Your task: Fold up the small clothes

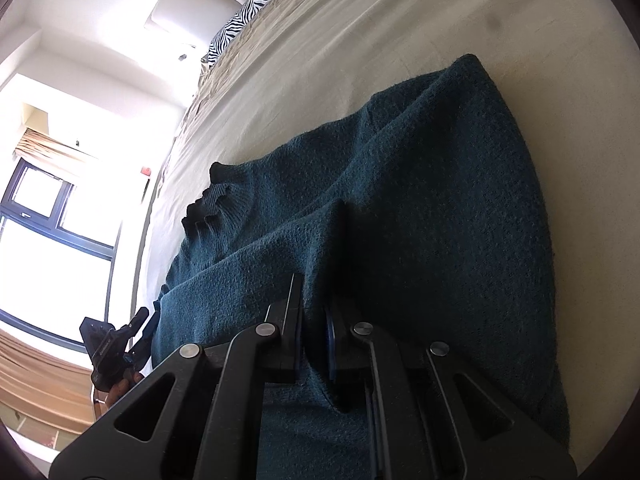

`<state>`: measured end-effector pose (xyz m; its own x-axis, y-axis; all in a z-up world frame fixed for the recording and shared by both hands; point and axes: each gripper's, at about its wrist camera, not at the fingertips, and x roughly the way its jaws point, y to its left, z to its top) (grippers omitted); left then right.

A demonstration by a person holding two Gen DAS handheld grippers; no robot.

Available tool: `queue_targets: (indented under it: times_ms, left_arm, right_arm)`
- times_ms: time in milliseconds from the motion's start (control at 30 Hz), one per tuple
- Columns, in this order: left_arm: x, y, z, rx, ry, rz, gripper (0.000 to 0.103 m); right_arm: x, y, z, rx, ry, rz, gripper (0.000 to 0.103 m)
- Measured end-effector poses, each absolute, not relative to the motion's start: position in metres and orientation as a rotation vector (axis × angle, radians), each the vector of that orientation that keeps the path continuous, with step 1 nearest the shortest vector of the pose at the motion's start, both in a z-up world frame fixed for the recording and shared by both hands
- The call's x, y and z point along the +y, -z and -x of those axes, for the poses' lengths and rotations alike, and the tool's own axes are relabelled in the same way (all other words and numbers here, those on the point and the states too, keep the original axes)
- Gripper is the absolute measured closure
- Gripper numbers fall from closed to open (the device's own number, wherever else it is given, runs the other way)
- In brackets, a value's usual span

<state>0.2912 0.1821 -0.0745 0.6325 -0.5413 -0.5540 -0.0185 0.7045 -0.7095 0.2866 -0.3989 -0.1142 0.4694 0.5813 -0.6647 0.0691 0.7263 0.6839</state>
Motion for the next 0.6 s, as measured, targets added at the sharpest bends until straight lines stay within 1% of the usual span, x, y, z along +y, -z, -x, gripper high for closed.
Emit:
queue_targets:
  times_ms: [67,300,467,600]
  left_arm:
    - [0.179,0.070,-0.279,0.841,0.345,0.723,0.057]
    - [0.162,0.067,-0.242,0.856,0.371,0.620,0.057]
    - [0.156,0.064,-0.224,0.862,0.383,0.596,0.057]
    - [0.144,0.061,-0.210,0.889,0.405,0.545,0.057]
  right_arm:
    - [-0.398,0.113,-0.282,1.049,-0.345,-0.719,0.095]
    - [-0.400,0.107,-0.266,1.039,-0.329,-0.721,0.093]
    - [-0.407,0.106,-0.250,1.037,-0.310,-0.738,0.093]
    - [-0.413,0.105,-0.236,1.034,-0.301,-0.751,0.091]
